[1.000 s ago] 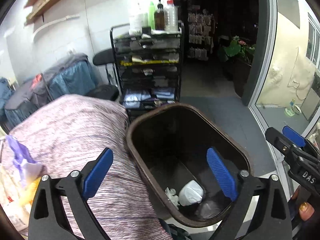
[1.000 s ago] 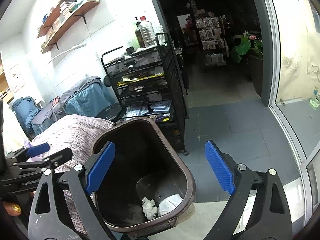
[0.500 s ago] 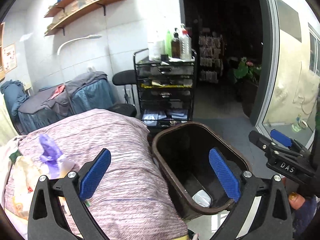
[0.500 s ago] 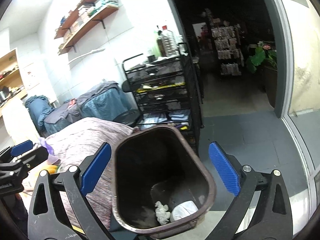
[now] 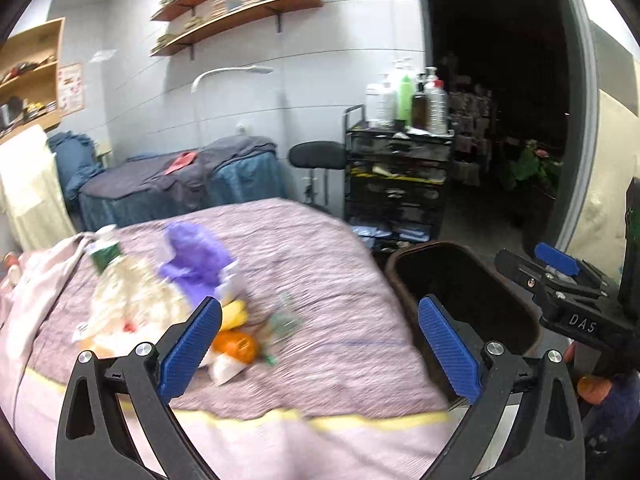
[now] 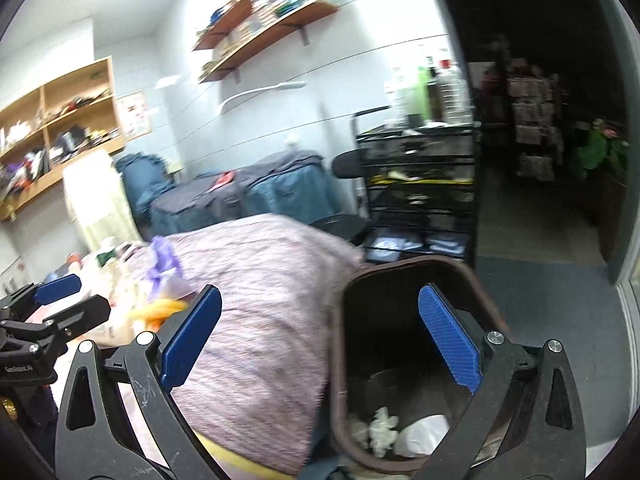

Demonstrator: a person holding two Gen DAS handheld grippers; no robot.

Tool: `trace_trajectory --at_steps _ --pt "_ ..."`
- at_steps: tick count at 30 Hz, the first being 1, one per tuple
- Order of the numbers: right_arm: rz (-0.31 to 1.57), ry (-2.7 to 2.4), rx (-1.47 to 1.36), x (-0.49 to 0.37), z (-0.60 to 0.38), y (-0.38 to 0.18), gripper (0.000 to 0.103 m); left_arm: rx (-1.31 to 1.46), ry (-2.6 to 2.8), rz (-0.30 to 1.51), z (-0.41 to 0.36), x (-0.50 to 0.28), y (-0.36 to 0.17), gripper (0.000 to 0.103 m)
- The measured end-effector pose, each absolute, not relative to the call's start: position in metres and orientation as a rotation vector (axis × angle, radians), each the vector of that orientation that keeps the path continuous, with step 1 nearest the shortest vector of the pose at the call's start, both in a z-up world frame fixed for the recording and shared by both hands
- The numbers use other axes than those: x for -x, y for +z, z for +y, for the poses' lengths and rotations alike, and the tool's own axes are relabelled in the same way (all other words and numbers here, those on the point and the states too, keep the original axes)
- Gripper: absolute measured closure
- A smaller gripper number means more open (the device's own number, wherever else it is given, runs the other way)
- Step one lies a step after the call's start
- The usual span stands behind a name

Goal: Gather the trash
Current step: 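Return both tools to the bed and reach toward the purple bag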

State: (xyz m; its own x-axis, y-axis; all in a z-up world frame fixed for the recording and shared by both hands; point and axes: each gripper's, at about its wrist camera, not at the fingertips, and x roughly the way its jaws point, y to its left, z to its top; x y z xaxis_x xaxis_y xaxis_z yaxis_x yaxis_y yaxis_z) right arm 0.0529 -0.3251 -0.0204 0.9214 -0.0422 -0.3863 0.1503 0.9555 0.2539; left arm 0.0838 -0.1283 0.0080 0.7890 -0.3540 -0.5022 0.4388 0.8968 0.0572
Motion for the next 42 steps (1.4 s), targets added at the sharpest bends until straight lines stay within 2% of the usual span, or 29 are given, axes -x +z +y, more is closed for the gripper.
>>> trace_trajectory --at_steps 13,22,33,39,42 --pt "0.529 0.199 -0.214 -0.108 -0.226 -0.020 0.006 -0.129 -0.219 0.591 -0.006 -0.099 -0.019 0.006" --pt "0.624 0.429 0.007 -0.144 -0.148 -0.028 0.006 -0.058 -0.111 0.638 0.067 -0.111 -0.027 0.006" --pt "0.671 0.386 0.006 -0.189 -0.120 -0.027 0.006 0.042 -0.160 0.686 0.079 -0.136 -0.036 0.006" --pt "0.714 0.304 -0.015 -0.244 -0.126 -0.027 0.006 0.001 -0.182 0.651 0.070 -0.141 -0.026 0.006" --pt "0.745 0.281 -0.033 -0.274 -0.131 -0.030 0.013 -0.027 -0.200 0.642 0.066 -0.143 -0.022 0.006"
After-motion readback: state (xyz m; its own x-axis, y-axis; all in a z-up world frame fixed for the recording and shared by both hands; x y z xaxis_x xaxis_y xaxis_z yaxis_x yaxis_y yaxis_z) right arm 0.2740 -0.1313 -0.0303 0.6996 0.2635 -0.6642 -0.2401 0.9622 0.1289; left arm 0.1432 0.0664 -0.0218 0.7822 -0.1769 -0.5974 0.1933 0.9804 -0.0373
